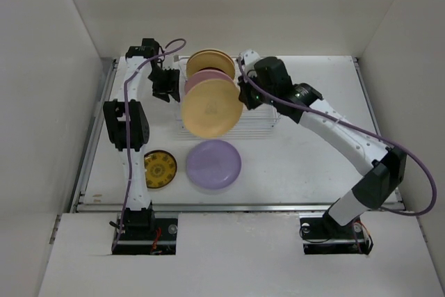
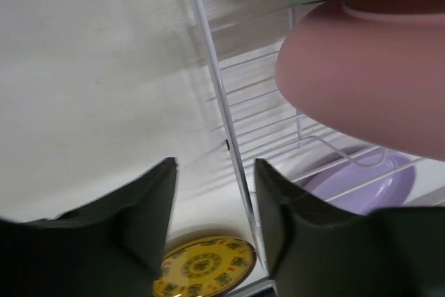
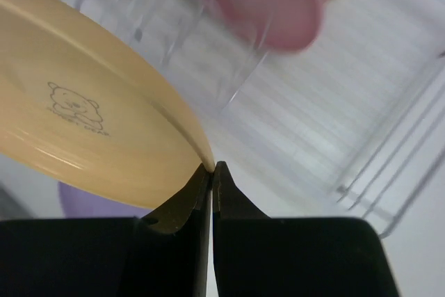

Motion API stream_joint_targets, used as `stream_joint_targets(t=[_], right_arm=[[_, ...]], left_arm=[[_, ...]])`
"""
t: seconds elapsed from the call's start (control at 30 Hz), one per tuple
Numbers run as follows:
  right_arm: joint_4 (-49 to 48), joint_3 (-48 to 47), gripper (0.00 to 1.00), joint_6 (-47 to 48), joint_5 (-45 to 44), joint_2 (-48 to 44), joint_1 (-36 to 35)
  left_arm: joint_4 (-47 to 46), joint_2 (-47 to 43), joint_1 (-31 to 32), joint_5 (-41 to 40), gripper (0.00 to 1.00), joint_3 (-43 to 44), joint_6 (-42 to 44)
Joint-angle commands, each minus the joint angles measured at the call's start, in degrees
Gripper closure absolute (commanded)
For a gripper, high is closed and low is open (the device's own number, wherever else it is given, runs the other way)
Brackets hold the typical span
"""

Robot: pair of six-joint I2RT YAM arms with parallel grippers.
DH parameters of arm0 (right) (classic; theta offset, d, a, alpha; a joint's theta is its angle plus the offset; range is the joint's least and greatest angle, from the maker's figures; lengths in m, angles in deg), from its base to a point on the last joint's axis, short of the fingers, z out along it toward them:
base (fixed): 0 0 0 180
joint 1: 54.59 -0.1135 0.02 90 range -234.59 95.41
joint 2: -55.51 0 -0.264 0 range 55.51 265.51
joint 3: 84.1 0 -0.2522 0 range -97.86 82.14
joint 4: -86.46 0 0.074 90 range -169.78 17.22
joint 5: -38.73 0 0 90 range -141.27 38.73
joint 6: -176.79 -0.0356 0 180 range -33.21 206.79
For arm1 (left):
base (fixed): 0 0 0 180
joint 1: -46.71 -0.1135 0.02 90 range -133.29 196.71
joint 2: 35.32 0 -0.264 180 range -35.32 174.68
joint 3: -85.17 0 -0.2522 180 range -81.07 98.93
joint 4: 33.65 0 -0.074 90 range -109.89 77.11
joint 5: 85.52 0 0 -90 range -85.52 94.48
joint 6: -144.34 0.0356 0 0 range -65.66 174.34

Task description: Unload the plates from the dish rack

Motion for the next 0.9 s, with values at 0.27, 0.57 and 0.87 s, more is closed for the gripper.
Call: stream_joint_targets(t=[0.27,0.57,0.87], right_arm=[[5.47,14.24,1.0,-12.25,11.36,2.77,-4.84],[11.09,10.64,0.31,-14.45,7.68,11.57,-5.45],[11.54,10.02,0.17,-16.04,1.09,-0.02,-5.98]], left_arm=[[-8.39,-15.4,3.77,-13.63,0.41,-1.3,11.17],[-8.32,-16.72,7.9,-15.57,0.34,-0.07,14.95],[-10.85,-14.01,12.47,-18.03,0.34,-0.6,19.78]])
